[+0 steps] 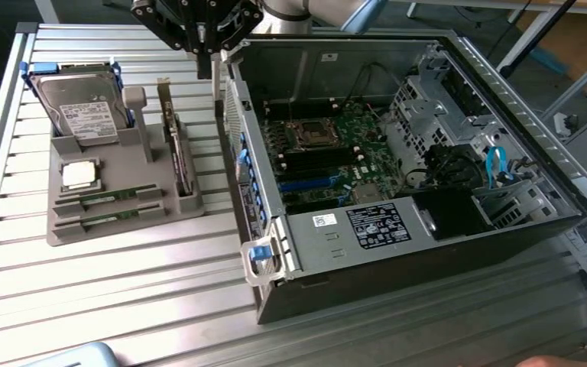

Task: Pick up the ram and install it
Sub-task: 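Reach for the ram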

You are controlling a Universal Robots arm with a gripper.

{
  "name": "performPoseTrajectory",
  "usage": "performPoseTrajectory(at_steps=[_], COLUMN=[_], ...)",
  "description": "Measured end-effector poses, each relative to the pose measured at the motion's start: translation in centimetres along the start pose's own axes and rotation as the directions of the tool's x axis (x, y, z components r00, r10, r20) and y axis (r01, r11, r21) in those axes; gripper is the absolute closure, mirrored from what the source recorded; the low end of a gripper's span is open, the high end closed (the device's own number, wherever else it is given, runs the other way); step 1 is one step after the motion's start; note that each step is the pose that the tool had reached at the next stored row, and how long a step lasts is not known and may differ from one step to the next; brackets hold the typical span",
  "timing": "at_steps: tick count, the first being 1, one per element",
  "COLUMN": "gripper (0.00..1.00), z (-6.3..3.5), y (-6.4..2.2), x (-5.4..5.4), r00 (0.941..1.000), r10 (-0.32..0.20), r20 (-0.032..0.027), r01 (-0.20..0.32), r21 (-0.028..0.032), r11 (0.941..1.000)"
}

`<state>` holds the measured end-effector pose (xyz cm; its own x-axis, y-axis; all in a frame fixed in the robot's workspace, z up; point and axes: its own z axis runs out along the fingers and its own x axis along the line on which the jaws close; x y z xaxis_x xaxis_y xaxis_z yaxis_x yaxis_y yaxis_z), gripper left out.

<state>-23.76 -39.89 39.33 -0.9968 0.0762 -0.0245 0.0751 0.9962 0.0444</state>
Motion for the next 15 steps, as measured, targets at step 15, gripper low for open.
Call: performPoseTrajectory(at_steps=[15], gripper=[0.89], z=[-0.07], y=[-0.20], x=[2.6], r00=[1.0000], r10=[0.000], r20=[0.0000], r01=[0.000], r21=[0.0000], r11=[1.0000])
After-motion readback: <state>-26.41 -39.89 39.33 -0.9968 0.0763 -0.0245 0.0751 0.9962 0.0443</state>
